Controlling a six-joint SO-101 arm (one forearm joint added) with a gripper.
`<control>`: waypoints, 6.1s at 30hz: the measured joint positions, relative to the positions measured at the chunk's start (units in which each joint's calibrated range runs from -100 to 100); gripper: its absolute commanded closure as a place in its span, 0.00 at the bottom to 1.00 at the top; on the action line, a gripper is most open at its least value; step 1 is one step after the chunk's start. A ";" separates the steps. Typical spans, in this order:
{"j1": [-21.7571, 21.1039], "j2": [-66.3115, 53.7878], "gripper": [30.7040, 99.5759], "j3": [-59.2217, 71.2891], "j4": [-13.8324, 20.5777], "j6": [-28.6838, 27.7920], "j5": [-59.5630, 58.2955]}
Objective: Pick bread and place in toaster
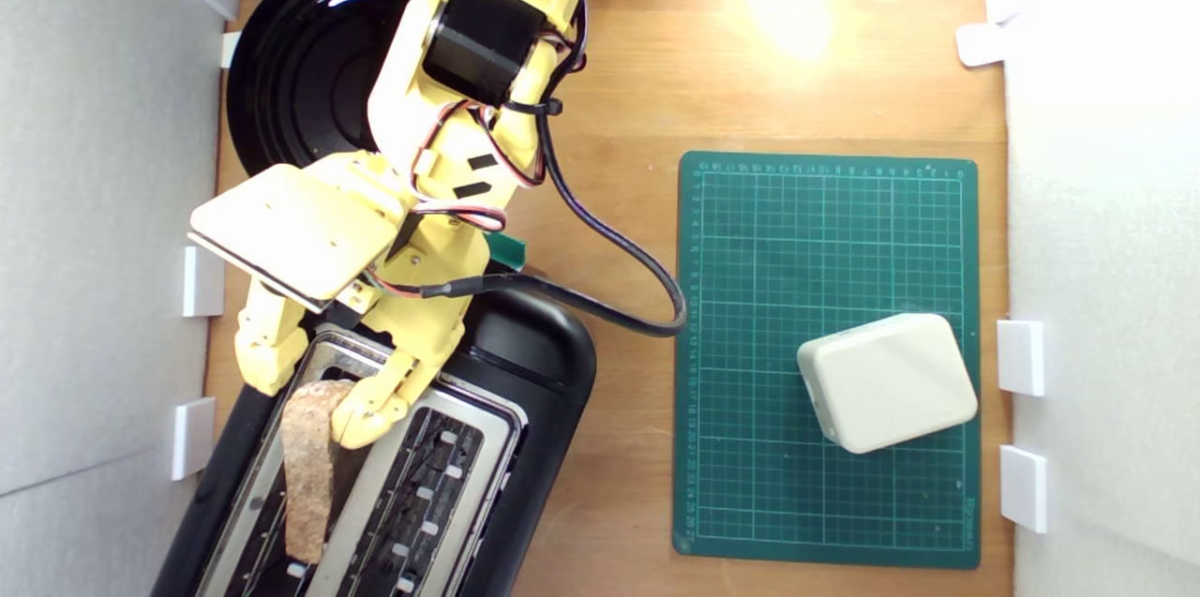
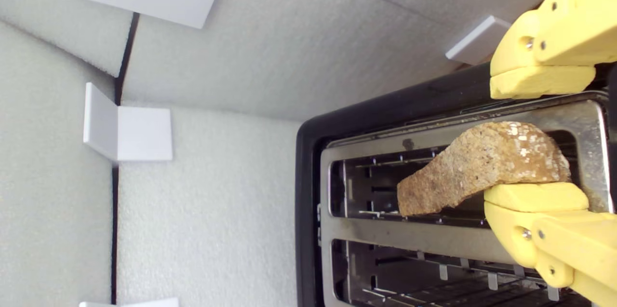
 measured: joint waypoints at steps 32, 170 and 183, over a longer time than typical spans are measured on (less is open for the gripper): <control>-2.47 -35.78 0.37 1.85 -13.77 -4.97 0.25; -31.95 -107.43 0.90 120.76 -13.51 -9.73 8.39; -31.95 -107.43 0.90 120.76 -13.51 -9.73 8.39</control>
